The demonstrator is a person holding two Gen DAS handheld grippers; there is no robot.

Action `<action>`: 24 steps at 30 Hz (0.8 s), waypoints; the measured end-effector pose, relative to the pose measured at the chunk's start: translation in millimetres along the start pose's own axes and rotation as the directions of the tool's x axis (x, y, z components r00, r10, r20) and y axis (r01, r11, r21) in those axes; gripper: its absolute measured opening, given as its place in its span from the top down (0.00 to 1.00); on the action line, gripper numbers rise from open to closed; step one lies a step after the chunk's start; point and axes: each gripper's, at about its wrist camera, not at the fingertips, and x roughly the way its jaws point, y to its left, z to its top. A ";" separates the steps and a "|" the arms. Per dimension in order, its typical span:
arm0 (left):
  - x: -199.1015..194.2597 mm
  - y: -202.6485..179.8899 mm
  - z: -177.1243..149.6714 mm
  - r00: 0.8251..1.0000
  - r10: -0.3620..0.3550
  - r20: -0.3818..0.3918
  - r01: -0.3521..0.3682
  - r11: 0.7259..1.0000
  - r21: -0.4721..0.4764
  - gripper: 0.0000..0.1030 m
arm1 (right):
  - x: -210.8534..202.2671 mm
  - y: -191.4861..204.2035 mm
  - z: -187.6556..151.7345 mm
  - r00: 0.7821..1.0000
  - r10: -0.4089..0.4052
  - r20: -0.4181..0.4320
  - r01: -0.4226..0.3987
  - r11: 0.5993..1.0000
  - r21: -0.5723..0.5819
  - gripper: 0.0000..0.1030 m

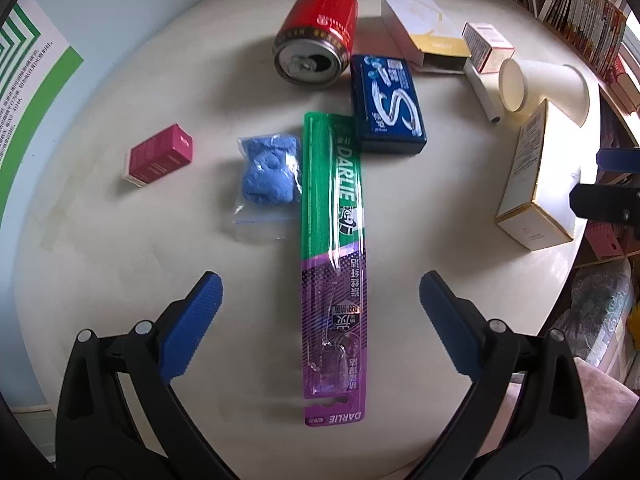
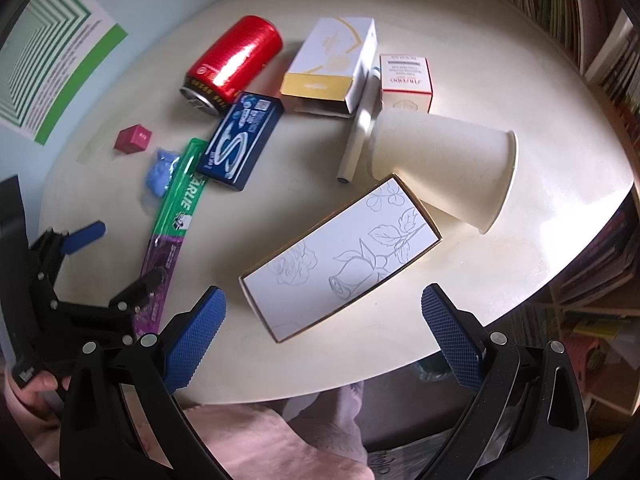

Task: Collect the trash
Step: 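Close the left tool on the DARLIE package while the right tool grasps the rose-print box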

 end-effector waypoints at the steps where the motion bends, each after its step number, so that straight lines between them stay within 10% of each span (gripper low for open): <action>1: 2.5 -0.1 0.4 1.000 -0.001 -0.005 0.001 1.000 0.001 0.07 | 2.4 -1.1 1.7 1.000 -0.001 -0.004 0.001 1.000 0.012 0.06; 16: 39.8 -1.2 7.4 0.997 -0.013 -0.073 0.014 1.000 0.007 0.29 | 28.9 -12.0 17.8 0.999 -0.007 -0.051 0.014 0.991 0.132 0.09; 24: 47.2 10.5 13.0 0.992 -0.109 -0.066 0.107 0.994 -0.031 0.55 | 33.3 -17.3 14.5 0.996 -0.002 -0.089 0.015 0.988 0.152 0.37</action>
